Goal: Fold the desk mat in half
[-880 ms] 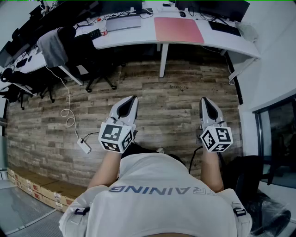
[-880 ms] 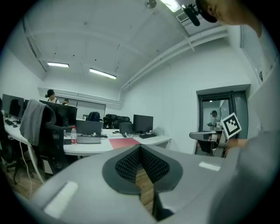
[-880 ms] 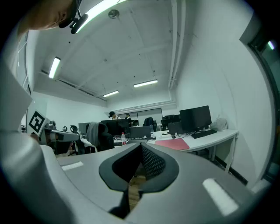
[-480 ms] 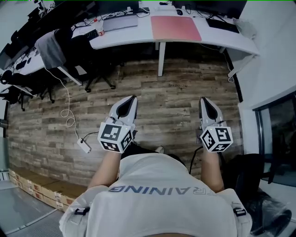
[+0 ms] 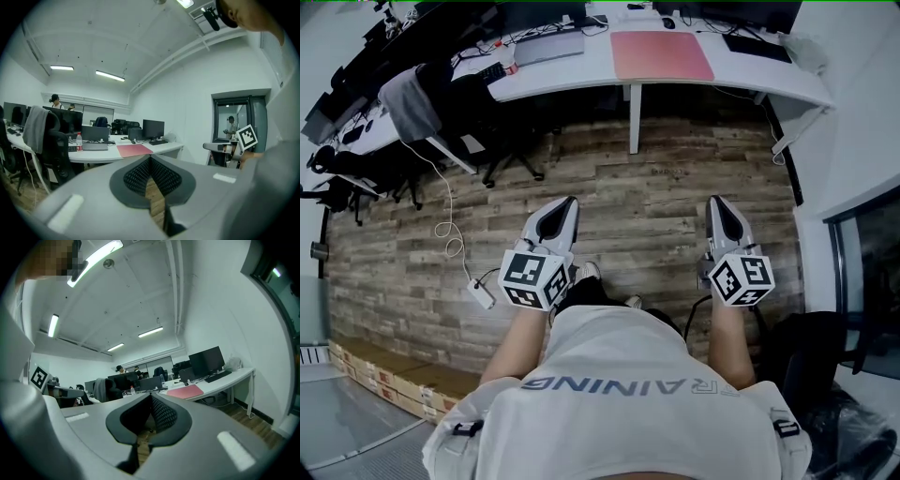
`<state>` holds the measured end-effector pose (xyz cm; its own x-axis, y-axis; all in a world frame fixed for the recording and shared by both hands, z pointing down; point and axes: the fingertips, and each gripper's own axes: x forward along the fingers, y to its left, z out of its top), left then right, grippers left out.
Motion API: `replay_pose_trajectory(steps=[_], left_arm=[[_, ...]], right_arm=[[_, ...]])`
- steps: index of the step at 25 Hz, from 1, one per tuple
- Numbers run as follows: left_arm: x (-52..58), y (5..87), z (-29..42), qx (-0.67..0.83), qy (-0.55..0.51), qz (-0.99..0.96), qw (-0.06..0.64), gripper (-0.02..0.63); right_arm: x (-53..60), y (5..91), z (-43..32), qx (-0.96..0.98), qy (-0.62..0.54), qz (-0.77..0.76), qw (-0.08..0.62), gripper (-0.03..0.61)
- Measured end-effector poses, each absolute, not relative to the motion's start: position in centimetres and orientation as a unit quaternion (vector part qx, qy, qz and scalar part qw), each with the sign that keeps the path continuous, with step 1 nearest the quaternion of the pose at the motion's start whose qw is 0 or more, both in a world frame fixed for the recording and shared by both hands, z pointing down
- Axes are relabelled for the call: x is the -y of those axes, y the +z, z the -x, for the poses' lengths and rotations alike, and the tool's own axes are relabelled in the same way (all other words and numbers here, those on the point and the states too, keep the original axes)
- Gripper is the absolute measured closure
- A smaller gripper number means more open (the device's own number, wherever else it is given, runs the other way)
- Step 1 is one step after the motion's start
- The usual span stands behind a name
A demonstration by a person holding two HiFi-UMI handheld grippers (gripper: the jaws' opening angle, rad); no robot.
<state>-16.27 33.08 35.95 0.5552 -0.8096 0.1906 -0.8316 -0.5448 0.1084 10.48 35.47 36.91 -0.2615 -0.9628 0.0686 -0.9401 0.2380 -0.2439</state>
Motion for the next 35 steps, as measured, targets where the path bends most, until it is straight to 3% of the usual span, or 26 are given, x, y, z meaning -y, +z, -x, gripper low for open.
replay_pose_trajectory(steps=[17, 35], left_arm=[[-24.8, 37.2, 11.5, 0.425, 0.05, -0.896, 0.114, 0.615], [-7.5, 36.4, 14.2, 0.42, 0.035, -0.897, 0.135, 0.615]], right_arm=[[-30.4, 38.2, -14.8, -0.758, -0.127, 0.639, 0.011, 0.561], [-12.7, 36.2, -10.5, -0.78, -0.118, 0.614, -0.024, 0.561]])
